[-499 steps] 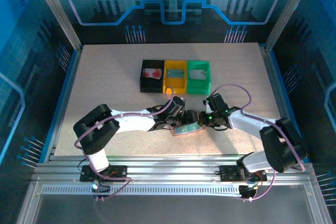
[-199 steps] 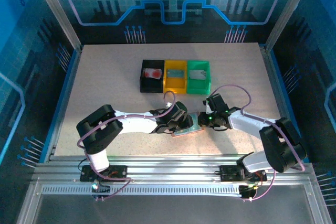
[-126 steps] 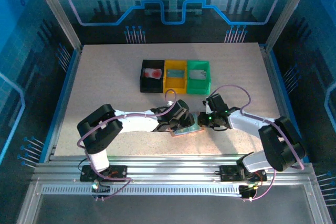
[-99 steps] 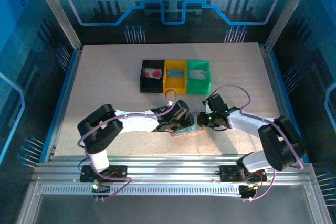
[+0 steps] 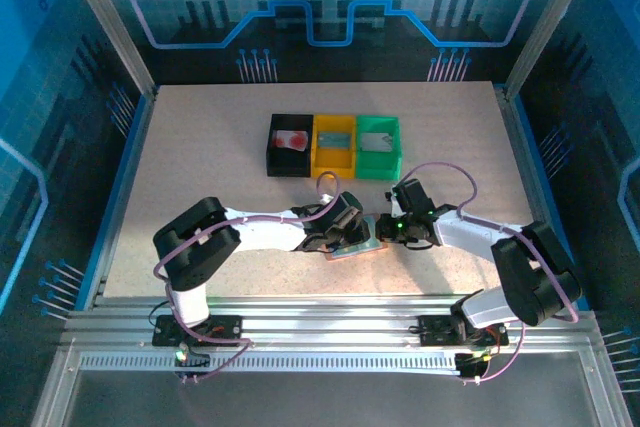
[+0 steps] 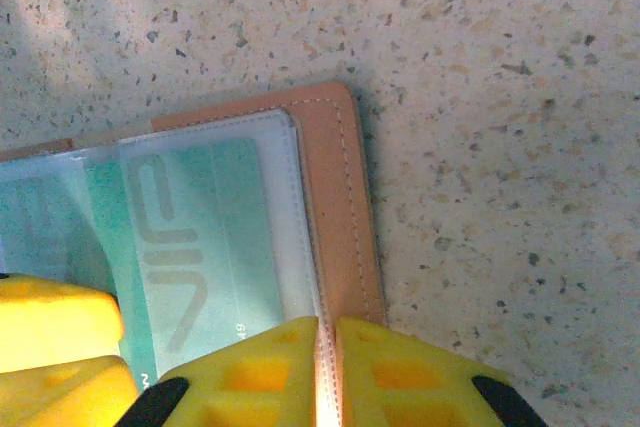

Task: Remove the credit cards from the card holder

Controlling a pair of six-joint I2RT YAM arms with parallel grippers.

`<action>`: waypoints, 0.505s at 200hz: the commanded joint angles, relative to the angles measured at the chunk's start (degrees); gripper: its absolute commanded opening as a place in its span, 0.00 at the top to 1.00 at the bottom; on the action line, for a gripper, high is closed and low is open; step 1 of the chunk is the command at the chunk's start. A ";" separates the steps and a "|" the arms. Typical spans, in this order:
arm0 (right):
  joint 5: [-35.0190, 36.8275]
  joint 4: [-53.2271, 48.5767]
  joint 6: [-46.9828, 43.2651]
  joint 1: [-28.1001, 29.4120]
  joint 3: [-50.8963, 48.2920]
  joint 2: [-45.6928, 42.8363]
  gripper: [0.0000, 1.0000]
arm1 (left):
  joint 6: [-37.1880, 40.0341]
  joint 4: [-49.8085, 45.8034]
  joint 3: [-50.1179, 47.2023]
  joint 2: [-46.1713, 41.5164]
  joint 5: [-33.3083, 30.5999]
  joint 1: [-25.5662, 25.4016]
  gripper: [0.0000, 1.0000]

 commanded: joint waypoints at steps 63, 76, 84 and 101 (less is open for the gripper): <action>-1.61 1.21 0.56 -0.76 -1.15 1.76 0.88 | -0.88 1.56 -0.37 1.49 -1.57 -0.59 0.69; -1.67 1.30 0.63 -0.74 -1.27 1.79 0.88 | -1.02 1.92 -0.59 1.36 -1.70 -0.60 0.70; -1.67 1.30 0.65 -0.78 -1.22 1.78 0.88 | -1.05 2.14 -0.70 1.22 -1.75 -0.60 0.72; -1.70 1.46 0.65 -0.82 -1.28 1.85 0.88 | -1.23 2.75 -1.11 1.00 -2.01 -0.65 0.73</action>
